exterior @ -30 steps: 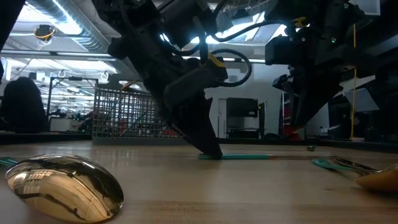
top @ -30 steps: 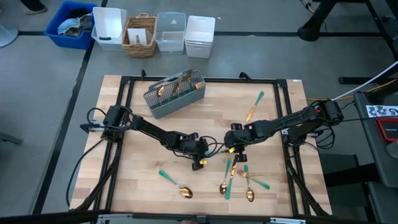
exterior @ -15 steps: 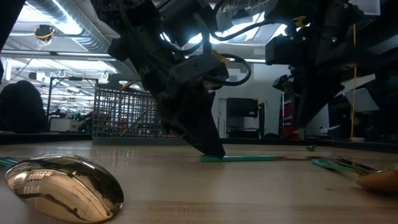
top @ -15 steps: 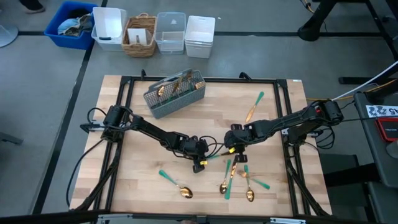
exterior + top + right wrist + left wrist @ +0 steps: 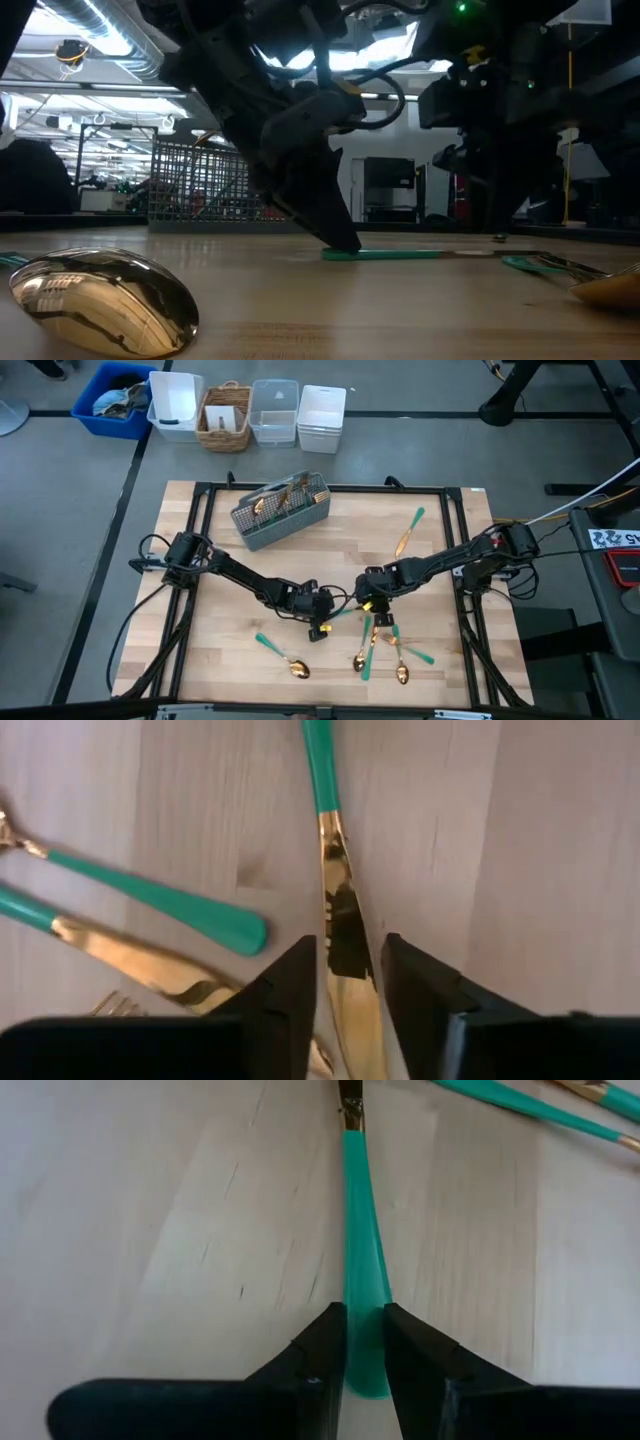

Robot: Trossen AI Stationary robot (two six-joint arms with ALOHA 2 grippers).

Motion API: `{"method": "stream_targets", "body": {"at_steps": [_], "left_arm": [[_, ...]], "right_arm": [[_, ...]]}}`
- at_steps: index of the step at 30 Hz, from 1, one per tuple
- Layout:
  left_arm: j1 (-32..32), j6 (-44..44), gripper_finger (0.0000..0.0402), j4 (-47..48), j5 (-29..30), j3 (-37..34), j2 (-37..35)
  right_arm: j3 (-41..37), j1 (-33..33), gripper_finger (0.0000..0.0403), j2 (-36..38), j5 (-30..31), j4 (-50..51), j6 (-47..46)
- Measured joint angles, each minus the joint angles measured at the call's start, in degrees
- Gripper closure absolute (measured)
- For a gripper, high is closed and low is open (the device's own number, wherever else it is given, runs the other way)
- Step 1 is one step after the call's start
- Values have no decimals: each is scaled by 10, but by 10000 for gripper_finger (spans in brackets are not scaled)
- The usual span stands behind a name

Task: Sort silverware
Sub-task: Put the knife into the middle left section of the silverware holder

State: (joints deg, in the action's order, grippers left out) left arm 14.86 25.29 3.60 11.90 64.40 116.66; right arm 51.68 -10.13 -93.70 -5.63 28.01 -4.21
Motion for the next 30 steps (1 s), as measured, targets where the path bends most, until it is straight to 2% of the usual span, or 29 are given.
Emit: {"method": "stream_targets", "body": {"at_steps": [7, 14, 20, 24, 30], "left_arm": [[8, -3, 343, 4, 26, 0, 0], [13, -16, 343, 8, 41, 0, 0], [18, -17, 343, 9, 58, 0, 0], [20, -17, 343, 9, 61, 0, 0], [20, -17, 343, 9, 64, 0, 0]], "right_arm": [[0, 0, 230, -29, 0, -37, 0], [0, 0, 224, -43, -1, -61, 0], [2, 1, 224, -63, -35, -71, 0], [2, 1, 240, -64, -39, -74, 1], [2, 1, 296, -65, -39, -75, 1]]}}
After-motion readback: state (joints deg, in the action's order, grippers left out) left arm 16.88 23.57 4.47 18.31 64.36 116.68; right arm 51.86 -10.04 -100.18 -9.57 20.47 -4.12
